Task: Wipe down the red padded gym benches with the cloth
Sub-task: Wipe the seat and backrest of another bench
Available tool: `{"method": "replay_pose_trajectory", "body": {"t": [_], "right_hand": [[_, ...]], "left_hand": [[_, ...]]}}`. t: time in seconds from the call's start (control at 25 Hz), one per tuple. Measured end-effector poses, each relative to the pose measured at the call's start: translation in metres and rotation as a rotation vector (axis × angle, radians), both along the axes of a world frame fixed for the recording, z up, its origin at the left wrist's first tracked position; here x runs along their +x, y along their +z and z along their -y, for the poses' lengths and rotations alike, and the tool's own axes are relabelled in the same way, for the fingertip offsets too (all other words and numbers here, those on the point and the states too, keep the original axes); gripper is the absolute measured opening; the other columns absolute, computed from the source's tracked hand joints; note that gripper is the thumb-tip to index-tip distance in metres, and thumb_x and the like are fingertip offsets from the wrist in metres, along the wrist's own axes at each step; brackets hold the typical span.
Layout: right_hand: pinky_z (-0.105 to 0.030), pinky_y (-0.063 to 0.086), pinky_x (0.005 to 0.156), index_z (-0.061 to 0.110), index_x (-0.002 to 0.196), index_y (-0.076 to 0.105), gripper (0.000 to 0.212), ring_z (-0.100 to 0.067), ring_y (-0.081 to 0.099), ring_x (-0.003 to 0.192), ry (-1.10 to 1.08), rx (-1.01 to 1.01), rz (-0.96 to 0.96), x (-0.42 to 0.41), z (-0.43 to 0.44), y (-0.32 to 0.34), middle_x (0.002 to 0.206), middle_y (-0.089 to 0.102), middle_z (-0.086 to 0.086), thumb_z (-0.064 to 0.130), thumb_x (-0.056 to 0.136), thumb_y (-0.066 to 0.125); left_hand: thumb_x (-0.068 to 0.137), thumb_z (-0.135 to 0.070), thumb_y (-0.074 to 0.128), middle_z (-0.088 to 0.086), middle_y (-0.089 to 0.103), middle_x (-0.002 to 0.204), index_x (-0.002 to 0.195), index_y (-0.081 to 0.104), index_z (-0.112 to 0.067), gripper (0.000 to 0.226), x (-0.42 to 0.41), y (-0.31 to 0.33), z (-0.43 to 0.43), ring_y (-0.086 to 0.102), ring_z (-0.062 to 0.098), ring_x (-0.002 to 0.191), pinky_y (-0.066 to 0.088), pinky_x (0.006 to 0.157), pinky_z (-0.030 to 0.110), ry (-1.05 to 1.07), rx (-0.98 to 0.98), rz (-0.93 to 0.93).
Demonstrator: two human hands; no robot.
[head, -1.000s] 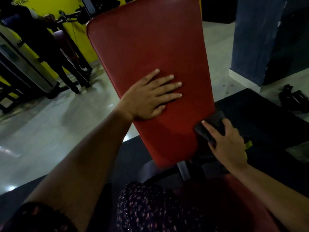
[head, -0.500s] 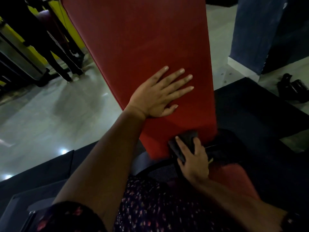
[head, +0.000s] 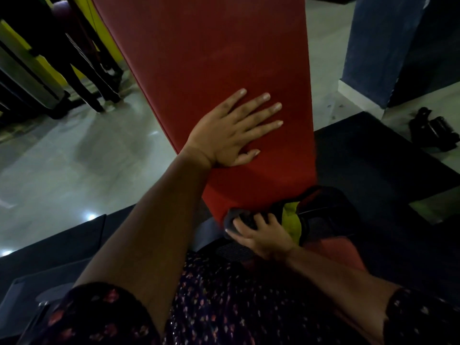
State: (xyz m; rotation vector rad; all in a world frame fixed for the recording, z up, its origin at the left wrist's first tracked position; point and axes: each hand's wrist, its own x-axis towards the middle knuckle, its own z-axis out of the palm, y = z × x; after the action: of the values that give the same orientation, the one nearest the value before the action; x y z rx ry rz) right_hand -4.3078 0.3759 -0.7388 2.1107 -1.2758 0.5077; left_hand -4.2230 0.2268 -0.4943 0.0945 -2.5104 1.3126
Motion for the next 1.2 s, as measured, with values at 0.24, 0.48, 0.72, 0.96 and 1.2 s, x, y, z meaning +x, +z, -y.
{"method": "replay_pose_trajectory", "body": {"t": [0.24, 0.48, 0.72, 0.96, 1.2], "right_hand": [[-0.042, 0.049, 0.06, 0.038, 0.14, 0.042, 0.059, -0.037, 0.058, 0.082, -0.118, 0.03, -0.06, -0.117, -0.02, 0.013, 0.132, 0.042, -0.008, 0.022, 0.084, 0.054], [-0.043, 0.051, 0.08, 0.045, 0.14, 0.045, 0.073, -0.039, 0.056, 0.108, -0.558, 0.477, 0.676, -0.159, -0.047, 0.014, 0.144, 0.038, -0.014, 0.025, 0.077, 0.076], [-0.035, 0.051, 0.093, 0.022, 0.131, 0.061, 0.055, -0.027, 0.062, 0.11, -0.481, 0.505, 1.96, -0.171, -0.02, 0.038, 0.12, 0.065, -0.008, 0.001, 0.081, 0.073], [-0.033, 0.041, 0.101, 0.032, 0.144, 0.038, 0.067, -0.015, 0.043, 0.119, -0.286, 0.577, 2.04, -0.121, -0.001, 0.058, 0.137, 0.031, 0.005, 0.01, 0.088, 0.067], [-0.025, 0.048, 0.071, 0.017, 0.134, 0.054, 0.06, -0.019, 0.061, 0.092, -0.386, 0.899, 2.073, -0.15, 0.01, 0.068, 0.101, 0.065, -0.006, -0.003, 0.078, 0.067]], "left_hand": [[0.096, -0.049, 0.043, 0.006, 0.034, 0.157, 0.152, 0.036, -0.022, 0.063, -0.002, -0.002, 0.0, 0.031, 0.027, 0.145, 0.017, 0.117, 0.049, 0.006, 0.014, 0.003], [0.091, -0.038, 0.055, 0.003, 0.039, 0.155, 0.147, 0.045, -0.028, 0.058, -0.012, -0.003, -0.013, 0.042, 0.025, 0.138, 0.025, 0.117, 0.048, -0.045, 0.158, -0.122], [0.095, -0.037, 0.048, 0.006, 0.047, 0.149, 0.145, 0.048, -0.024, 0.051, -0.045, 0.04, 0.0, 0.042, 0.027, 0.132, 0.019, 0.116, 0.047, -0.083, -0.015, -0.21], [0.1, -0.041, 0.039, 0.004, 0.034, 0.158, 0.152, 0.035, -0.025, 0.055, -0.057, 0.039, 0.012, 0.029, 0.027, 0.145, 0.011, 0.119, 0.048, 0.052, -0.024, -0.263], [0.1, -0.047, 0.038, 0.004, 0.035, 0.157, 0.152, 0.035, -0.026, 0.057, -0.055, 0.038, 0.01, 0.029, 0.028, 0.145, 0.012, 0.119, 0.048, 0.072, -0.02, -0.269]]}}
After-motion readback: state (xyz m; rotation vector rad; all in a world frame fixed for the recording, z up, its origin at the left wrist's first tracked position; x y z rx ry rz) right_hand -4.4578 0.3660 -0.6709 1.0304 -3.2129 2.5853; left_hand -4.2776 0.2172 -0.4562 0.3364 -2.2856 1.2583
